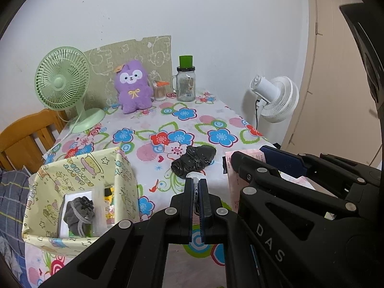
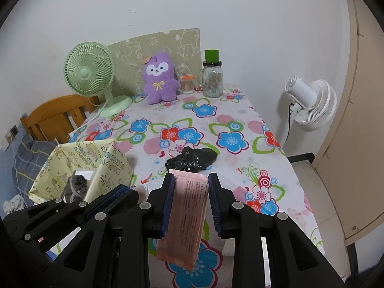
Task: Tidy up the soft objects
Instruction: 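Lift the white roll and pink packet and carry both toward the fabric box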
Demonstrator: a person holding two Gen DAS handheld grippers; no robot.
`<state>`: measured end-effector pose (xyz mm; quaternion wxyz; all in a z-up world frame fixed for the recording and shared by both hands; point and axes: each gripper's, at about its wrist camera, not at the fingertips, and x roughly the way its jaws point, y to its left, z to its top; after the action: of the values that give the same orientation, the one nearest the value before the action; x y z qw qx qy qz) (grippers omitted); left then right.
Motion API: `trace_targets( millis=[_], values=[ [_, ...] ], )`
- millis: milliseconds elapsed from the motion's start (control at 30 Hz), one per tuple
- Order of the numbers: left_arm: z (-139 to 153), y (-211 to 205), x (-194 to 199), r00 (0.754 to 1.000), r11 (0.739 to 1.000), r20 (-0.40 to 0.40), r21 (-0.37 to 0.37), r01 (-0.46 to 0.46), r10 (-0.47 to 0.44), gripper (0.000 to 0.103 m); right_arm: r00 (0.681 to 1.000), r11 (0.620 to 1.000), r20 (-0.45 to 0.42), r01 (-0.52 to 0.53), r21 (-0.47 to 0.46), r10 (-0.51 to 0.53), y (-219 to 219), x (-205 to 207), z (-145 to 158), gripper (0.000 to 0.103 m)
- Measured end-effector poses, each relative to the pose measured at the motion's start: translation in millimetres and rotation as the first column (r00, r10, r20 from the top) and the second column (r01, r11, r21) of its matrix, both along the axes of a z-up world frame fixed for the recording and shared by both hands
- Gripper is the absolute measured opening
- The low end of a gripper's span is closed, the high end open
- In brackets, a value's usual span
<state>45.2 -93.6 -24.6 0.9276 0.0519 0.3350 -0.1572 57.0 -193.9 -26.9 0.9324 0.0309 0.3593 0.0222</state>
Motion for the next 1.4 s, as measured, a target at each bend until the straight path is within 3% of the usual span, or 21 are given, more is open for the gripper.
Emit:
trace_targets(
  millis=[600, 1400],
  values=[
    [26, 15, -8, 0.999, 1.000, 0.040, 0.001, -0.015, 0.015, 0.001, 0.999, 1.000, 0.040, -0.024, -0.011, 0.024, 16, -5, 28, 0.032],
    [42, 66, -1, 0.996, 0.998, 0.059, -0.013, -0.061, 0.062, 0.001, 0.995, 0.997, 0.057, -0.076, -0.031, 0.078, 67, 7, 46, 0.031]
  ],
)
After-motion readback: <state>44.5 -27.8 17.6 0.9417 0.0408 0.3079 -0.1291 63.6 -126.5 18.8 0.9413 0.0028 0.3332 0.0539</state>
